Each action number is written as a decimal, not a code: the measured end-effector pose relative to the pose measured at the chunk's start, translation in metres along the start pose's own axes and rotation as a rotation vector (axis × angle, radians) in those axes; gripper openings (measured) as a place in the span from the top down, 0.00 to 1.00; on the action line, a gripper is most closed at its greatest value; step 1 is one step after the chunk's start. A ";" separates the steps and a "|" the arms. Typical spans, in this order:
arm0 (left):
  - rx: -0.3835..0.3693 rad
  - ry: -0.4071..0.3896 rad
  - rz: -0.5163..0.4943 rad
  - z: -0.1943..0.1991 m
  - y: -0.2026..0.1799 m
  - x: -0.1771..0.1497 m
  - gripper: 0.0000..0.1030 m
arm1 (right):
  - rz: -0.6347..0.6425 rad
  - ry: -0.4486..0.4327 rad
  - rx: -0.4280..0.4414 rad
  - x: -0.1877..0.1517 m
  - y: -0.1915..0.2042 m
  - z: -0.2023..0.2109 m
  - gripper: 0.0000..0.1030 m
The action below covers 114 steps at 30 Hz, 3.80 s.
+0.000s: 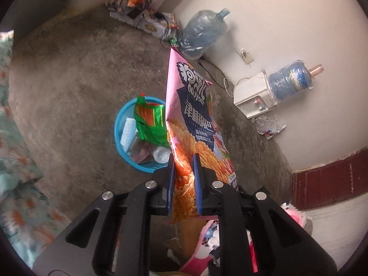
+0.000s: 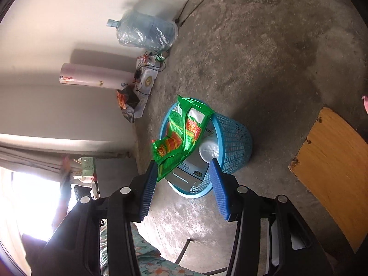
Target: Collect trash
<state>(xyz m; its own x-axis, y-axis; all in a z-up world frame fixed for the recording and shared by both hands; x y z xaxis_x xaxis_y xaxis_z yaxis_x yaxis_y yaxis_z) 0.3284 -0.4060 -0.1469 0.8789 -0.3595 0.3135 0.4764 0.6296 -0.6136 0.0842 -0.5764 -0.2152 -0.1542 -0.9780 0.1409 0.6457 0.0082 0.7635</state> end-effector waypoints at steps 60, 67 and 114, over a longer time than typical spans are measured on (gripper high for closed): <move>0.411 -0.678 -0.139 0.331 0.023 -0.182 0.08 | 1.152 -0.130 0.155 -0.216 0.258 0.132 0.21; 0.486 -0.668 0.073 0.340 0.049 -0.235 0.08 | 1.319 -0.111 0.279 -0.285 0.287 0.196 0.09; 0.870 -0.521 0.181 0.322 0.065 -0.327 0.08 | 1.660 0.128 -0.097 -0.322 0.182 0.247 0.09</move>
<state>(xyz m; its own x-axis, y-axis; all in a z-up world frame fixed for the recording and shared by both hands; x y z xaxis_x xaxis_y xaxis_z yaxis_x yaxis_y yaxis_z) 0.0788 -0.0257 -0.0556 0.7411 0.0029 0.6714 0.0055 0.9999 -0.0103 0.0666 -0.2088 0.0348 0.7553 0.0695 0.6516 0.0760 0.9783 -0.1925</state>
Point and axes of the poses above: each gripper's, at about its wrist camera, not at the fingertips, and z roughly against the way its jaws point, y to its left, x to its top, the point moved 4 cm from there along -z, roughly the way its jaws point, and after that the axes turned 5 degrees about -y, right-handed, at the moved point
